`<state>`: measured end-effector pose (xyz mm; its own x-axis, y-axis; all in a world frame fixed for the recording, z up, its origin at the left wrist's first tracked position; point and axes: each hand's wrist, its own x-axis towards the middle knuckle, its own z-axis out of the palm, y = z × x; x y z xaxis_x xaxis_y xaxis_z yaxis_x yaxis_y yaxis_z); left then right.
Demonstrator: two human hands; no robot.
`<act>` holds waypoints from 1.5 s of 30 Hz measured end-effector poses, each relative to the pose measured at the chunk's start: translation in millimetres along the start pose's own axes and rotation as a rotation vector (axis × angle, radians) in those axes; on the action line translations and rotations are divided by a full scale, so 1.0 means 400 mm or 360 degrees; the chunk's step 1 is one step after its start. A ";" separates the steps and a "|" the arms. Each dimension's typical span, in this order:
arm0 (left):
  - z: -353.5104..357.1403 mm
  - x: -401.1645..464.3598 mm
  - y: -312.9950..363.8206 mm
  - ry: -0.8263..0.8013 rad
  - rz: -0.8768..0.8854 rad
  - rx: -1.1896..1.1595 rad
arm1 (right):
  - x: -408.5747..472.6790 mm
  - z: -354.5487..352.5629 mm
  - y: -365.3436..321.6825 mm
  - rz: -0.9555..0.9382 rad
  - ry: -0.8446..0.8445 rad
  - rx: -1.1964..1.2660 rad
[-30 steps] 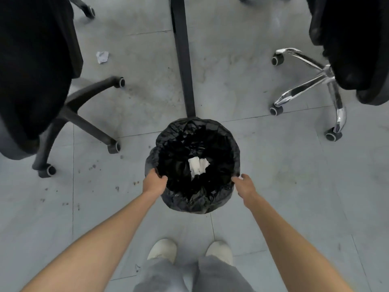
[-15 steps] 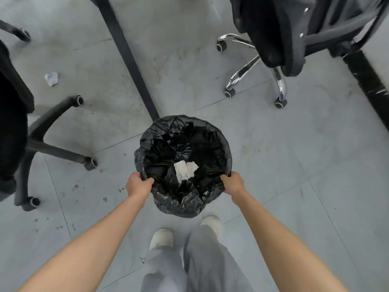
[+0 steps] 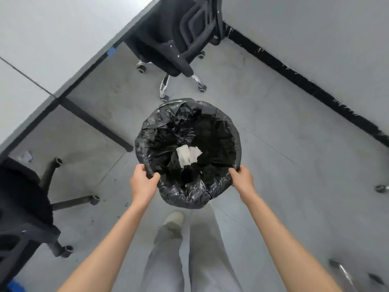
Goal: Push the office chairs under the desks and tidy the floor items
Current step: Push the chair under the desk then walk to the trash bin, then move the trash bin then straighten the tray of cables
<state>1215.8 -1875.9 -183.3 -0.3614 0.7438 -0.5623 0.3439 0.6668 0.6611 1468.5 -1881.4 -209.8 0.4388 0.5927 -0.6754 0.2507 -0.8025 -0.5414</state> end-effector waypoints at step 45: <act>1.951 -0.733 1.302 -0.1620 0.1178 0.1156 | 0.470 -1.851 0.493 0.0777 0.1216 0.1664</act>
<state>2177.3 -1711.1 -61.8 0.7432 0.4243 -0.5173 0.6411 -0.2307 0.7319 2239.3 -1978.9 -72.8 0.7383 -0.1877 -0.6479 -0.6718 -0.2907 -0.6813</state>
